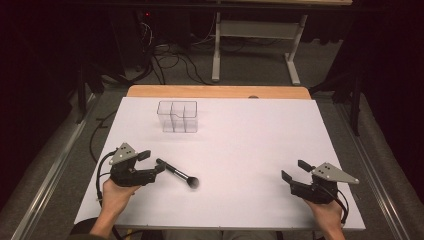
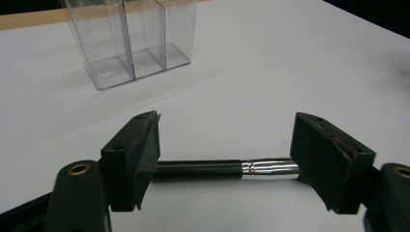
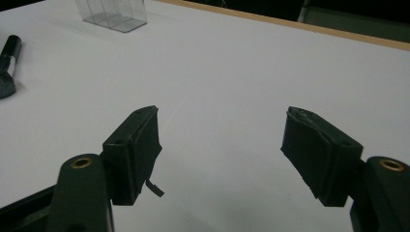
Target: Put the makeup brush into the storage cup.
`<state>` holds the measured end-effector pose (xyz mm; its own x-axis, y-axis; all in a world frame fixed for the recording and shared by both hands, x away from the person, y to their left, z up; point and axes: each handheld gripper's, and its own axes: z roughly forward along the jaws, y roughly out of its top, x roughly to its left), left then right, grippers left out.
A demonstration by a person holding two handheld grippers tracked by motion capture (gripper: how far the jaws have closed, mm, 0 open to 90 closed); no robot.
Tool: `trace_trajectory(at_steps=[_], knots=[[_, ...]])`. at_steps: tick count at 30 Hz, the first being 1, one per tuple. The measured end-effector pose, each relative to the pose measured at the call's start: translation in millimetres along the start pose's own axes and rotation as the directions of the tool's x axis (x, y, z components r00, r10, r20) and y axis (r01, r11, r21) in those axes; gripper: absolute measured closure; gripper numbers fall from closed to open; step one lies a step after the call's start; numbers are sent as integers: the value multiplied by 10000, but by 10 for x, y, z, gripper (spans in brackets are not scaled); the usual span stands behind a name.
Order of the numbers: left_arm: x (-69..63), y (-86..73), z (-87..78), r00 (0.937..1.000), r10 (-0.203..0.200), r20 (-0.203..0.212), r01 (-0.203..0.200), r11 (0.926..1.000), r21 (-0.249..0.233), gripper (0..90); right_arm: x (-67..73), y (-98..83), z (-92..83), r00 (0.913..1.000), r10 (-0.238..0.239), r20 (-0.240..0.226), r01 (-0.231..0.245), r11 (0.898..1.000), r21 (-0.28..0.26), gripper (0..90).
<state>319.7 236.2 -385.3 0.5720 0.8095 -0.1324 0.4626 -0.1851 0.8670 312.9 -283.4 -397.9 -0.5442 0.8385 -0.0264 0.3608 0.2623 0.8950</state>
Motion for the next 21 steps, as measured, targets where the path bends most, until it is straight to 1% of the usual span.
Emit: trace_trajectory(at_steps=[6,8,12,15,20,21], knots=[[-18,17,16,10000,68,44,-68,10000,21,262,4,-11,13,10000,-79,50,79,9999,100,312],[-21,20,17,9999,83,74,-83,10000,3,262,6,-10,11,10000,8,57,-9,10000,90,312],[-33,29,18,9999,62,130,-61,10000,-18,260,5,-9,14,10000,3,79,-4,10000,81,312],[-48,49,23,9997,0,236,3,9999,-132,259,2,-13,17,10000,1,91,-2,9999,105,312],[-67,76,27,9996,23,277,-18,9999,-168,259,4,-9,-3,9999,17,127,-17,10000,24,312],[-77,97,24,9995,42,303,-36,9998,-203,259,2,-8,-8,9999,89,132,-89,10000,8,312]])
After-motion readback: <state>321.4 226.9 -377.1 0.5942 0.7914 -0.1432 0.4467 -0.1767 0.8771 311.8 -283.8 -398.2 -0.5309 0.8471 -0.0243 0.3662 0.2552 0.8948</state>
